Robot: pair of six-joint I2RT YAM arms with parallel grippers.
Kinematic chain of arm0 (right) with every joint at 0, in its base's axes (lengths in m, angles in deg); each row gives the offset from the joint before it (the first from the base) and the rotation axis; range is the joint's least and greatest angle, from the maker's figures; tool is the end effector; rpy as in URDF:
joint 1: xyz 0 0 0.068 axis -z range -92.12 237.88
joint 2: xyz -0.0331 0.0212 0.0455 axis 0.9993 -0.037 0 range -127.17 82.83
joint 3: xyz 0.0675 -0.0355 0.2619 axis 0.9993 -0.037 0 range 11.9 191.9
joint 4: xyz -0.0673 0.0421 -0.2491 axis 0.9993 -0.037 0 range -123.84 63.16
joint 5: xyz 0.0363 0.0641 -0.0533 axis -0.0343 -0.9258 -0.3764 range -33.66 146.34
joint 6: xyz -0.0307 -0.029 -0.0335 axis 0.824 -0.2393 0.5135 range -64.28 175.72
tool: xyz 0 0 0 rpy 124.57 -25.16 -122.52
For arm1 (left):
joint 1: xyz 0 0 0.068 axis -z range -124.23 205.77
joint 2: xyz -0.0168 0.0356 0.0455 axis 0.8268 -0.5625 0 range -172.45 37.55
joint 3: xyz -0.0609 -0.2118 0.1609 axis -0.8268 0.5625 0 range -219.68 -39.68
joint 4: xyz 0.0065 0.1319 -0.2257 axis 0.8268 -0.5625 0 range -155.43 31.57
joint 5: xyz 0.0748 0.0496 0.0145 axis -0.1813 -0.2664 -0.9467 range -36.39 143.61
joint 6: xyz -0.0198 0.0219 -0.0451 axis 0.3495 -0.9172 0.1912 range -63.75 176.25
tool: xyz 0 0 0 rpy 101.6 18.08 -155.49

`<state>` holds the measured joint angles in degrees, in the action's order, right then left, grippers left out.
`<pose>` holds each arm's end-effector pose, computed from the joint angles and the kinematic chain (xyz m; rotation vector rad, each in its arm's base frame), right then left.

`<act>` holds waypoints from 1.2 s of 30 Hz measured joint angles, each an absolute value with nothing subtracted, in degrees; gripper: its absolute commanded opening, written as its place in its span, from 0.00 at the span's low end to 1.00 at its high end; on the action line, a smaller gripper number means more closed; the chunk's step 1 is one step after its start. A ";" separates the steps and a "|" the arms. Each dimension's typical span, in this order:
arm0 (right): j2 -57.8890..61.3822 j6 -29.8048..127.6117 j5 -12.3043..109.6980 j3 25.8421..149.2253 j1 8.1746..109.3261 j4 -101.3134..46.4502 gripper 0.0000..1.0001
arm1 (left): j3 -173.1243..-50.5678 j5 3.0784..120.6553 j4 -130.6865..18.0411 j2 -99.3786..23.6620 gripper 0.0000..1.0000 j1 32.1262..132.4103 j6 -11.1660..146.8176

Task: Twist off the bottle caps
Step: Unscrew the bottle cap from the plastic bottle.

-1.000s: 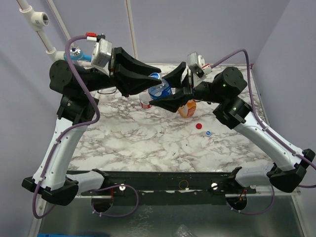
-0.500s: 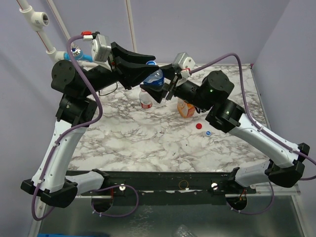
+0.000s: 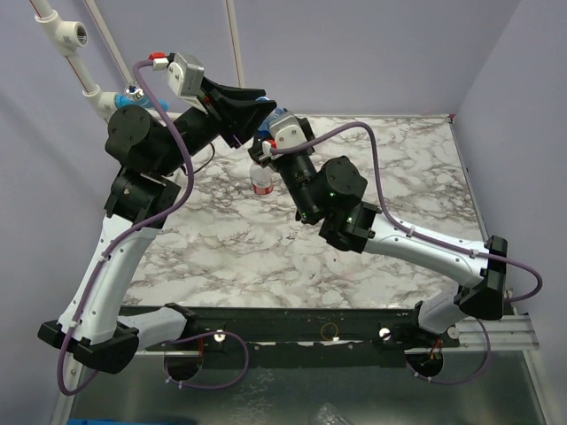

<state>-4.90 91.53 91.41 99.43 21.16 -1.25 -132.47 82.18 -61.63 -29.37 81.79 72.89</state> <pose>0.1562 0.3114 0.4806 -0.5071 1.1021 0.1268 0.1793 -0.1065 0.5580 0.5535 1.1546 -0.9368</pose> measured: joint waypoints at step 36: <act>19.04 62.79 51.69 78.49 21.55 7.42 0.01 | -122.70 120.98 -60.10 -26.15 0.99 81.55 74.31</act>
